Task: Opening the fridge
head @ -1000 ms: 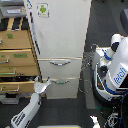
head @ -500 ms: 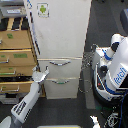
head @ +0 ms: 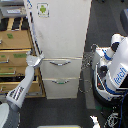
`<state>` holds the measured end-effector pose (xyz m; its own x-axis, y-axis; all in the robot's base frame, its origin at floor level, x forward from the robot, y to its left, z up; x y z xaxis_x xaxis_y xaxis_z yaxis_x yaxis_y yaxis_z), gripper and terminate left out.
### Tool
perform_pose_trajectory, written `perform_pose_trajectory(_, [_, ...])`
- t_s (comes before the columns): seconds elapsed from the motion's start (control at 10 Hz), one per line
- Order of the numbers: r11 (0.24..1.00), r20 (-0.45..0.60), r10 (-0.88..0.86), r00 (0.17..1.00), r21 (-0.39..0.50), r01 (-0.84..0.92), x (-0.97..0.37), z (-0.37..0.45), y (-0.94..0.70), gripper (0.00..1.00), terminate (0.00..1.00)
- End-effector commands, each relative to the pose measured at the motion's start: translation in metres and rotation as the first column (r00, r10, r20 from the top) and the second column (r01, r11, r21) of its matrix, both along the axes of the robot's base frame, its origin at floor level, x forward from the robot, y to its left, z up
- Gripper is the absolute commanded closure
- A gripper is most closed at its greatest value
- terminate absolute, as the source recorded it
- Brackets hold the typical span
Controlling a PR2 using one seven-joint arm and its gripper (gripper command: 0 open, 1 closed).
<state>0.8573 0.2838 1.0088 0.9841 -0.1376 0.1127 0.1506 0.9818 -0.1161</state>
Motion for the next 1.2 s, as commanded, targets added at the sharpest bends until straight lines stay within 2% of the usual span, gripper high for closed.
perform_pose_trajectory(0.1, [0.999,0.028,-0.032,0.999,-0.003,0.032,0.065,0.061,-0.003,0.00,0.00])
perform_pose_trajectory(0.2, [0.999,0.031,-0.035,0.999,-0.004,0.035,0.068,0.062,-0.007,0.00,0.00])
perform_pose_trajectory(0.4, [0.992,-0.020,-0.092,0.996,-0.083,0.090,0.065,0.052,-0.030,0.00,0.00])
perform_pose_trajectory(0.5, [0.986,-0.034,-0.111,0.993,-0.125,0.106,0.064,0.048,-0.032,1.00,0.00])
perform_pose_trajectory(1.2, [0.983,-0.028,-0.108,0.994,-0.153,0.103,0.060,0.041,-0.017,1.00,0.00])
